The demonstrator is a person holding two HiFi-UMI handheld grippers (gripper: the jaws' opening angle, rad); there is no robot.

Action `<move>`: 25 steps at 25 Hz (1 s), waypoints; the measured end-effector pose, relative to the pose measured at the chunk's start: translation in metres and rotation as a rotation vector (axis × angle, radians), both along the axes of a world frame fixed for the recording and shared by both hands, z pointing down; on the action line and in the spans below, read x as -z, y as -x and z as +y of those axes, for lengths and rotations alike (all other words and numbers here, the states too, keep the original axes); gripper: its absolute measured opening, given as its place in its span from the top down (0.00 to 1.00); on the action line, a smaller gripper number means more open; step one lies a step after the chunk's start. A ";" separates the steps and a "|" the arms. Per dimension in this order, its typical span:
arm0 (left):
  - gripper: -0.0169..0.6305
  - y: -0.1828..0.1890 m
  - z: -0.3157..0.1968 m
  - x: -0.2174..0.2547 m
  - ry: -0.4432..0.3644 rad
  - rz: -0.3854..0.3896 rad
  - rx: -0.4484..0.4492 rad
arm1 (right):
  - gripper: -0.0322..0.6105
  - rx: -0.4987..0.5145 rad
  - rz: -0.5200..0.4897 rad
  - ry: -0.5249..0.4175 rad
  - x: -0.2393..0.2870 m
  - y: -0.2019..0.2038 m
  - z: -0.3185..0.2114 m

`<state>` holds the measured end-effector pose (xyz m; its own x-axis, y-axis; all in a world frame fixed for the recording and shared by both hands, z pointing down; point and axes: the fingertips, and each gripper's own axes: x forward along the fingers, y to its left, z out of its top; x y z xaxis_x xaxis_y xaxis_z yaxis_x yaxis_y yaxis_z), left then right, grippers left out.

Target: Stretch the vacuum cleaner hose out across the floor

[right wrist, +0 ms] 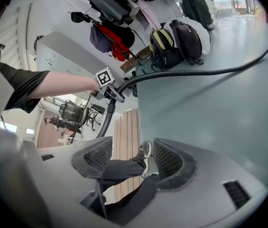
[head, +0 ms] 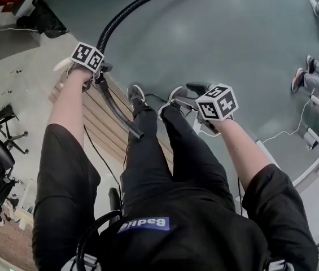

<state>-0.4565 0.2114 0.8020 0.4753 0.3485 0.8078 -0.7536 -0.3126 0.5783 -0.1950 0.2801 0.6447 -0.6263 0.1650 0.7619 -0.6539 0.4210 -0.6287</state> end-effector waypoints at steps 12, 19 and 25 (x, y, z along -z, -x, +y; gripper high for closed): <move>0.68 0.039 -0.006 -0.139 -0.123 -0.117 -0.011 | 0.55 0.054 -0.179 -0.074 -0.150 0.117 -0.040; 0.68 0.058 -0.009 -0.224 -0.177 -0.190 -0.027 | 0.55 0.049 -0.199 -0.111 -0.226 0.124 -0.060; 0.68 0.067 -0.004 -0.287 -0.170 -0.226 0.006 | 0.55 0.075 -0.219 -0.152 -0.277 0.121 -0.070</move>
<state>-0.5232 0.2078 1.0890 0.2785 0.1969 0.9400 -0.8595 -0.3857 0.3355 -0.3165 0.2102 0.9215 -0.7689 0.1115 0.6296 -0.4729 0.5636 -0.6773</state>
